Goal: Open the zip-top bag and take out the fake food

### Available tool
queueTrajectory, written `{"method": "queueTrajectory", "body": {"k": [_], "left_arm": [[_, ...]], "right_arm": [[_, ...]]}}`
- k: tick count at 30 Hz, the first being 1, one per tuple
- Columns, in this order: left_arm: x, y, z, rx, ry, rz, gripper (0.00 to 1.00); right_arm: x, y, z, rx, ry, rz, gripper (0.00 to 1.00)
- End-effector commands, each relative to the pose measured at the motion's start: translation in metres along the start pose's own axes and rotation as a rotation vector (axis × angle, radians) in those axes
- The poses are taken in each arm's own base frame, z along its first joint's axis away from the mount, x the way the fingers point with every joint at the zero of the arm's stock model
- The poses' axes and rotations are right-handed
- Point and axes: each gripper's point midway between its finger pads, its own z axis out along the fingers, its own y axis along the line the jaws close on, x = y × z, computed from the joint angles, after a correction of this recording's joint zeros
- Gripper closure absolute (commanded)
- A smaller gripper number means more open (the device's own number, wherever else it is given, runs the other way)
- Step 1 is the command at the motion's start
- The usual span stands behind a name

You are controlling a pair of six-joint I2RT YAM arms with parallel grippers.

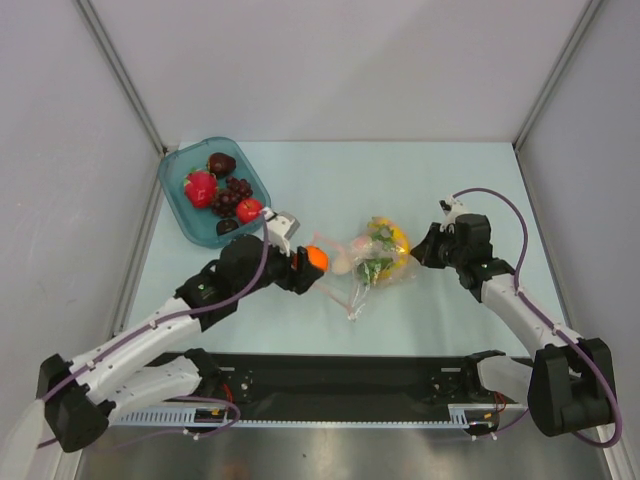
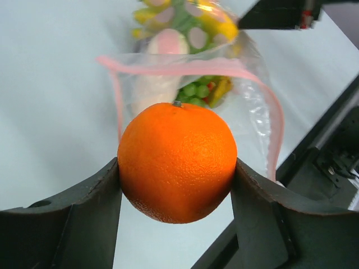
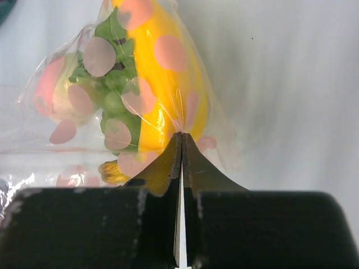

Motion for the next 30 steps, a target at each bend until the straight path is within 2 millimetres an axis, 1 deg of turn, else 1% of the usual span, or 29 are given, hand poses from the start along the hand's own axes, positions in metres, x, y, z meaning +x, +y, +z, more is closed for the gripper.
{"method": "queueTrajectory", "body": {"k": [1,2,3,5,6,8,9,11,12,14,16,17,19,20,21,22,23,24,25,26,30], "left_arm": [[-0.013,0.034,-0.023,-0.110,-0.040,-0.056,1.00],[-0.013,0.043,-0.027,-0.136,-0.046,-0.070,1.00],[-0.018,0.062,-0.033,-0.195,-0.070,-0.094,1.00],[-0.026,0.078,-0.043,-0.246,-0.109,-0.114,1.00],[-0.033,0.095,-0.049,-0.304,-0.144,-0.131,1.00],[-0.037,0.112,-0.055,-0.352,-0.180,-0.143,1.00],[-0.039,0.129,-0.061,-0.404,-0.200,-0.164,1.00],[-0.041,0.150,-0.065,-0.467,-0.230,-0.172,1.00],[-0.043,0.167,-0.071,-0.521,-0.254,-0.195,1.00],[-0.047,0.186,-0.072,-0.569,-0.297,-0.223,1.00],[-0.049,0.215,-0.083,-0.698,-0.328,-0.241,1.00],[-0.049,0.225,-0.080,-0.728,-0.328,-0.245,1.00],[-0.050,0.239,-0.084,-0.788,-0.331,-0.241,1.00],[-0.060,0.246,-0.088,-0.826,-0.363,-0.236,0.99],[-0.058,0.254,-0.088,-0.855,-0.350,-0.239,1.00],[-0.063,0.258,-0.090,-0.878,-0.355,-0.232,1.00],[-0.064,0.267,-0.097,-0.927,-0.364,-0.235,1.00],[-0.061,0.274,-0.097,-0.946,-0.348,-0.238,1.00],[-0.065,0.278,-0.099,-0.959,-0.354,-0.242,1.00],[-0.064,0.286,-0.106,-0.993,-0.357,-0.249,1.00],[-0.066,0.300,-0.112,-1.058,-0.361,-0.239,1.00]], "right_arm": [[-0.002,-0.006,-0.004,0.023,-0.012,-0.018,1.00],[-0.003,-0.006,-0.004,0.021,-0.015,-0.018,1.00],[-0.003,-0.006,-0.004,0.022,-0.017,-0.016,1.00],[-0.004,-0.005,-0.003,0.015,-0.018,-0.015,1.00],[-0.003,-0.005,-0.003,0.014,-0.016,-0.013,1.00],[-0.005,-0.003,-0.002,0.004,-0.021,-0.012,1.00],[-0.005,-0.002,-0.002,-0.002,-0.019,-0.010,1.00],[-0.005,-0.001,-0.002,-0.007,-0.016,-0.010,1.00],[-0.005,-0.001,-0.002,-0.009,-0.016,-0.012,1.00],[-0.004,0.001,-0.001,-0.020,-0.015,-0.007,1.00],[-0.004,0.003,-0.001,-0.032,-0.017,-0.004,1.00],[-0.004,0.003,0.000,-0.034,-0.014,-0.004,1.00],[-0.004,0.004,0.000,-0.038,-0.011,-0.005,1.00],[-0.005,0.004,-0.001,-0.042,-0.013,-0.010,1.00],[-0.004,0.005,-0.001,-0.046,-0.013,-0.011,1.00],[-0.004,0.006,-0.001,-0.050,-0.012,-0.009,1.00],[-0.003,0.007,-0.002,-0.052,-0.011,-0.007,1.00],[-0.004,0.009,-0.003,-0.062,-0.013,-0.005,1.00],[-0.003,0.009,-0.003,-0.065,-0.014,-0.007,1.00],[-0.004,0.009,-0.004,-0.066,-0.015,-0.005,1.00],[-0.005,0.012,-0.007,-0.077,-0.019,-0.010,1.00]]}}
